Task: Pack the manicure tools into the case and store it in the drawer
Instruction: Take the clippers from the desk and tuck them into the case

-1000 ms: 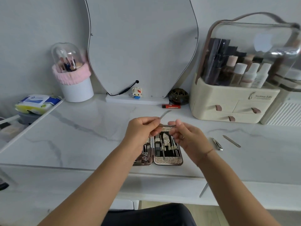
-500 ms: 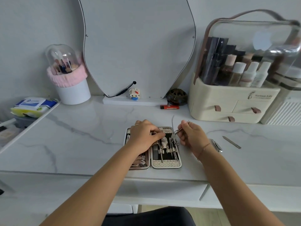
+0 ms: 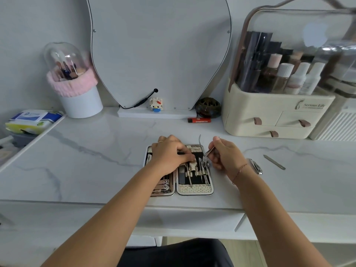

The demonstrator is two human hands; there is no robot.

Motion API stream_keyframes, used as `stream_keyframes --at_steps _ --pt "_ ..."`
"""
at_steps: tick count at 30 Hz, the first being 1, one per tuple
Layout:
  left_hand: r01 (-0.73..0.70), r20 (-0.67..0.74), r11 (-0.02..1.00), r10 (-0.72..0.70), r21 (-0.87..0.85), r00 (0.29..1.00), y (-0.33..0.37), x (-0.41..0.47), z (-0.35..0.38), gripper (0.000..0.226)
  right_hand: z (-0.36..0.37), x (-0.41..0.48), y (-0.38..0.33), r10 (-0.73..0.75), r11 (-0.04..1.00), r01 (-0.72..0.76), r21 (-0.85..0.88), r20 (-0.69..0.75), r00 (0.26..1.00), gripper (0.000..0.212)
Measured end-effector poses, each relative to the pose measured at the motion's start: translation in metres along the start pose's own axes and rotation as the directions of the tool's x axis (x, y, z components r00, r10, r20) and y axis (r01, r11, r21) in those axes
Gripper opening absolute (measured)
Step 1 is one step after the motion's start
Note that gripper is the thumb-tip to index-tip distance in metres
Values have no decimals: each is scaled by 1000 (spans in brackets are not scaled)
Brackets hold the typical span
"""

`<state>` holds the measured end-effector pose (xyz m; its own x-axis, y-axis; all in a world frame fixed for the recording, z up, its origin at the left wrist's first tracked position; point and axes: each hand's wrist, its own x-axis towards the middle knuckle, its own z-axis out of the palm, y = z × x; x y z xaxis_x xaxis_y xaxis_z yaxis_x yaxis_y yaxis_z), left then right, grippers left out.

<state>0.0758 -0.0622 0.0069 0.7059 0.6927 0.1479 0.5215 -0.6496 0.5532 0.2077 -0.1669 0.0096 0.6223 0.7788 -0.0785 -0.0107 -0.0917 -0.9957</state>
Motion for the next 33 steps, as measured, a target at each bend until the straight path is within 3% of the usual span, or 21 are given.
stream_keyframes --at_steps 5,11,15,19,26,33 --pt "-84 -41 991 80 -100 996 3 -5 1 16 -1 1 3 12 1000 -12 -16 17 1000 38" --pt "-30 -15 956 27 -293 1000 1 -9 -4 15 2 5 3 29 1000 -29 2 10 1000 36" --pt "31 78 900 3 -434 997 -1 -9 -14 11 -1 12 -5 114 992 -115 58 15 993 34" --pt "35 103 862 20 -505 994 -1 -14 -19 8 3 22 -13 140 988 -135 -75 71 988 34" --pt "28 45 816 -2 -578 999 -1 -17 -14 12 1 25 -22 190 946 -89 -312 311 931 33" --pt "-31 -60 893 4 -449 998 -3 -15 -9 18 6 22 -25 216 895 -55 -442 324 921 36"
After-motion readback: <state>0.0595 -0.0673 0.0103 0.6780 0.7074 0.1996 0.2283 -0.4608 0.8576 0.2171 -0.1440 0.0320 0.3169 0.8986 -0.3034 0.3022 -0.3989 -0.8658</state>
